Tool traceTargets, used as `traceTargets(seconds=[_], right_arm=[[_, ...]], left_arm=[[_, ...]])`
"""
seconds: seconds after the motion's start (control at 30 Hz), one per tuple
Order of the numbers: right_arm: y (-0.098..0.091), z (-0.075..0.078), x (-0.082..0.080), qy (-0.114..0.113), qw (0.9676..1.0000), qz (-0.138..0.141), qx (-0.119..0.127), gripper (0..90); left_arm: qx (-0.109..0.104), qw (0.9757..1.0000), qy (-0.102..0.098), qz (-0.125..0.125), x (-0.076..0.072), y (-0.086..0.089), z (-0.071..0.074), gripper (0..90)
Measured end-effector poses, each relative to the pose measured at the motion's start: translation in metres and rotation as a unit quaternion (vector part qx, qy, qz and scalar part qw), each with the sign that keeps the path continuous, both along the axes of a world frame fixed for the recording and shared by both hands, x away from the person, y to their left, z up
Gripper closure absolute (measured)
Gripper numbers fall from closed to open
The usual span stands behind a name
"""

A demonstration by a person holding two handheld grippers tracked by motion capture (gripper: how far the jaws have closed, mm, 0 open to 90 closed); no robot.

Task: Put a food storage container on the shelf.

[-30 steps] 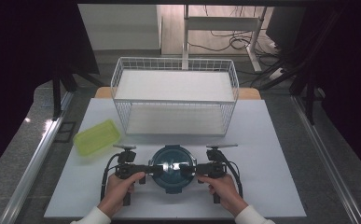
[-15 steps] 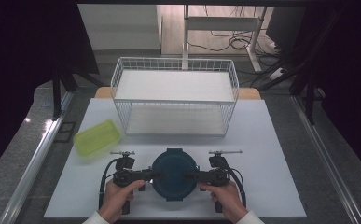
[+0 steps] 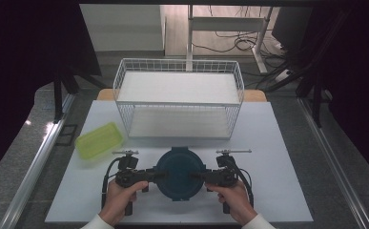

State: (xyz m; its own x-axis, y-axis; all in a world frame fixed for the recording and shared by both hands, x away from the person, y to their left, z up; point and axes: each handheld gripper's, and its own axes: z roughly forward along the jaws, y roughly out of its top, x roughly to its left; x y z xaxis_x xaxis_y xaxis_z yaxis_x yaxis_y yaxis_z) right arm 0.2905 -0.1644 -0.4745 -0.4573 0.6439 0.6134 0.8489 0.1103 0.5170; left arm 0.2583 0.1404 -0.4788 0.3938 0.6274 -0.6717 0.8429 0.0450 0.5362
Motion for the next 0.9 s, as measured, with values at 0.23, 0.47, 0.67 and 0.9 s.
traceTargets(seconds=[0.23, 0.47, 0.67, 0.9], right_arm=[[0.0, 0.012, 0.001, -0.02, 0.9998, 0.001, -0.003, 30.5], [0.0, 0.033, 0.004, -0.045, 0.999, 0.001, -0.005, 30.5], [0.003, 0.06, 0.011, -0.069, 0.9976, 0.003, -0.002, 30.5], [0.006, 0.091, 0.02, -0.096, 0.9954, 0.002, 0.002, 30.5]], left_arm=[[-0.001, 0.9999, -0.013, -0.003, 0.001, 0.0, 0.011, 42.4], [-0.001, 0.9995, -0.03, -0.005, 0.007, 0.0, 0.031, 42.4], [0.002, 0.9983, -0.058, -0.002, 0.013, 0.004, 0.061, 42.4], [0.0, 0.9967, -0.081, 0.001, 0.021, 0.006, 0.088, 42.7]])
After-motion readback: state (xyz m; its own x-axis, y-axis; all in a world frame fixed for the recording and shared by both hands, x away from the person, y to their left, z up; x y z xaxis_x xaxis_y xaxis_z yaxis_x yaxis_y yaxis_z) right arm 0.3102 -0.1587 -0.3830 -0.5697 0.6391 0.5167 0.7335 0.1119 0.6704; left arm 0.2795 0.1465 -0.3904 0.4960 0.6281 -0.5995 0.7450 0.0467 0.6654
